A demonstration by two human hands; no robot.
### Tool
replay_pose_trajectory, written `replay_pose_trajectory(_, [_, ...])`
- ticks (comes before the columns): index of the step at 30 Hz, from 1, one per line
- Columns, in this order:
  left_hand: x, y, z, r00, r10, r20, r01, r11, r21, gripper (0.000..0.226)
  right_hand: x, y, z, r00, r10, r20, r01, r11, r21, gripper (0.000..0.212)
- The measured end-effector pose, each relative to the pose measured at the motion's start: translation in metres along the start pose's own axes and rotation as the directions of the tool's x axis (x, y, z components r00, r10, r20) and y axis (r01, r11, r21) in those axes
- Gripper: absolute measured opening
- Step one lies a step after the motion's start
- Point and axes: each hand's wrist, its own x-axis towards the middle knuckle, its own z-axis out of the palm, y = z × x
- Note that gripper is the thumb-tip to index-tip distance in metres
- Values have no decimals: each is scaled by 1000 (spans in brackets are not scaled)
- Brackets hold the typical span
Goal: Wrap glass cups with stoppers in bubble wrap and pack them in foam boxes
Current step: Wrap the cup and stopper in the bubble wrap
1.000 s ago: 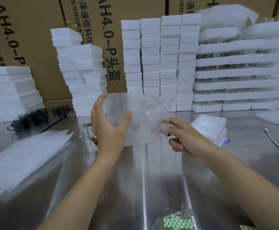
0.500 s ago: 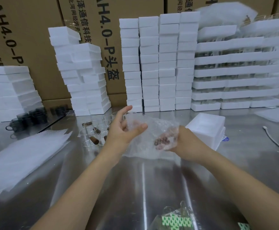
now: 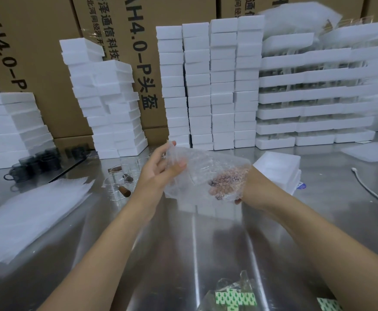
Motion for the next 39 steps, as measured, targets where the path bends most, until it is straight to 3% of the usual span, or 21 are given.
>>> replay_pose_trajectory(5, [-5,-4,11,996,-35,84,32,999,36,76,-10,-4,5,998,-29,59,24,996,82,27])
replay_pose_trajectory(8, [-6,-7,15,994,-39,100,35,999,39,84,-12,-9,7,998,-36,56,34,998,47,33])
replay_pose_trajectory(11, [-8,-10,18,993,-63,100,61,998,26,110,-15,-7,7,997,10,80,-12,1000,27,11])
replay_pose_trajectory(14, [-10,-11,23,988,-78,132,80,997,-9,112,-11,9,2,993,116,21,-115,992,-43,45])
replay_pose_trajectory(16, [-11,-12,26,985,-78,157,78,997,4,105,-11,15,2,981,192,-39,-194,980,-51,47])
replay_pose_trajectory(19, [-12,-14,30,983,-68,170,65,998,23,96,-14,8,8,965,261,2,-259,957,-133,68])
replay_pose_trajectory(23, [-12,-12,31,979,-68,192,64,998,25,96,-17,19,4,956,289,-57,-292,955,-53,43])
replay_pose_trajectory(26, [-6,-6,22,982,-75,172,91,992,-88,107,-22,22,4,943,331,-23,-330,944,17,43])
replay_pose_trajectory(28, [-2,-2,11,983,-82,165,106,984,-144,99,-23,17,5,935,353,-41,-353,935,14,45])
replay_pose_trajectory(31, [0,-1,2,977,-105,187,129,984,-121,88,-18,7,5,908,413,-72,-406,909,92,50])
replay_pose_trajectory(37, [-5,-10,13,960,-146,239,161,986,-43,89,-22,0,4,908,419,-10,-416,903,109,48])
replay_pose_trajectory(39, [-5,-13,14,962,-150,229,163,986,-35,86,-23,-3,3,909,416,-20,-406,895,184,49])
